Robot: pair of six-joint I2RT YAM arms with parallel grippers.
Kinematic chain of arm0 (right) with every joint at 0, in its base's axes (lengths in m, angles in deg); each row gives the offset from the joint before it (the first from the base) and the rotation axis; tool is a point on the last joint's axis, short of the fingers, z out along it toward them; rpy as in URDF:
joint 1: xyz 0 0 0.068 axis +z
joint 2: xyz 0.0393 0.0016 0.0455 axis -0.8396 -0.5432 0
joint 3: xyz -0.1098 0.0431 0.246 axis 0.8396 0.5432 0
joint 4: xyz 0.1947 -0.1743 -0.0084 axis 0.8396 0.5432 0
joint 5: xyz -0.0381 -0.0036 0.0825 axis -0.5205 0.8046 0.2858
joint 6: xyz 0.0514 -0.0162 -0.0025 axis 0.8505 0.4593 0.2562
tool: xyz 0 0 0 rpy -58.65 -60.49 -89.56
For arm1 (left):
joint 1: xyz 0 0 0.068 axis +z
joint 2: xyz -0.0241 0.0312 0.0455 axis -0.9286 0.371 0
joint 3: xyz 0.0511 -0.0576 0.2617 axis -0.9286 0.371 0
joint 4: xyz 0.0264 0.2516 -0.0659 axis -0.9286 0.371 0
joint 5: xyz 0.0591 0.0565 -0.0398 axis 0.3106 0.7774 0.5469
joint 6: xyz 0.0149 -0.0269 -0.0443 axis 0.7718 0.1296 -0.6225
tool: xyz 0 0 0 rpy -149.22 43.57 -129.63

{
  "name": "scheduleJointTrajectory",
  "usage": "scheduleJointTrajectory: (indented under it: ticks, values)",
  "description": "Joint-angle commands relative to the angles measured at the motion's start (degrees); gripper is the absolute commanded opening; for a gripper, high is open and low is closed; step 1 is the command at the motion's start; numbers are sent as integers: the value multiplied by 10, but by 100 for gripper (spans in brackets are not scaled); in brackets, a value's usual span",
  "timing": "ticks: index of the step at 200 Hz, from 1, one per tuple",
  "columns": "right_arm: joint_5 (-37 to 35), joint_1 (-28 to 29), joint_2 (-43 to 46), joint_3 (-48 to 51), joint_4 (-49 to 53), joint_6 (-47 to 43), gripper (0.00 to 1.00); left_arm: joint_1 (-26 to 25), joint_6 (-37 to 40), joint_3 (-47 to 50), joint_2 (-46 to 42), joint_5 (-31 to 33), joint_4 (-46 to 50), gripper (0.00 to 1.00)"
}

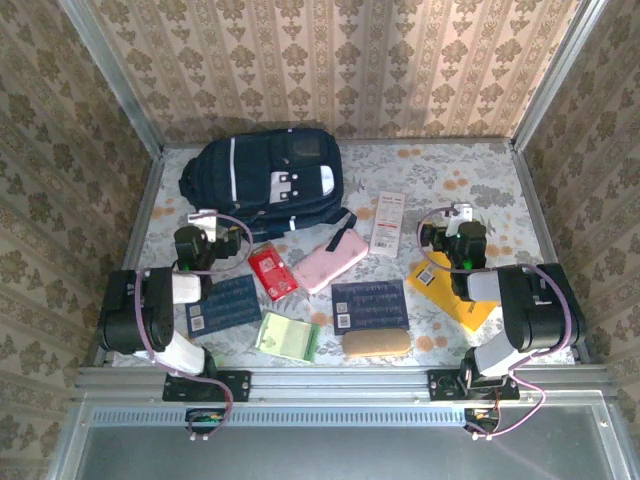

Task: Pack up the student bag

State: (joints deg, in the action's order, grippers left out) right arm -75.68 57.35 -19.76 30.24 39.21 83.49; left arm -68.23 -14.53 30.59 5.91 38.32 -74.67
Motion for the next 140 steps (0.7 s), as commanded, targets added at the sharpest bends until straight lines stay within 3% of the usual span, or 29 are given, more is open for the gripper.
scheduleJointTrajectory:
  ticks: [1,140]
  values:
    - [9,-4,3,-8,5,-2,100,0,3,-5,-5,3,-12,100]
    - [11,-4,6,-3,-1,-3,100,0,3,-5,-5,5,-12,100]
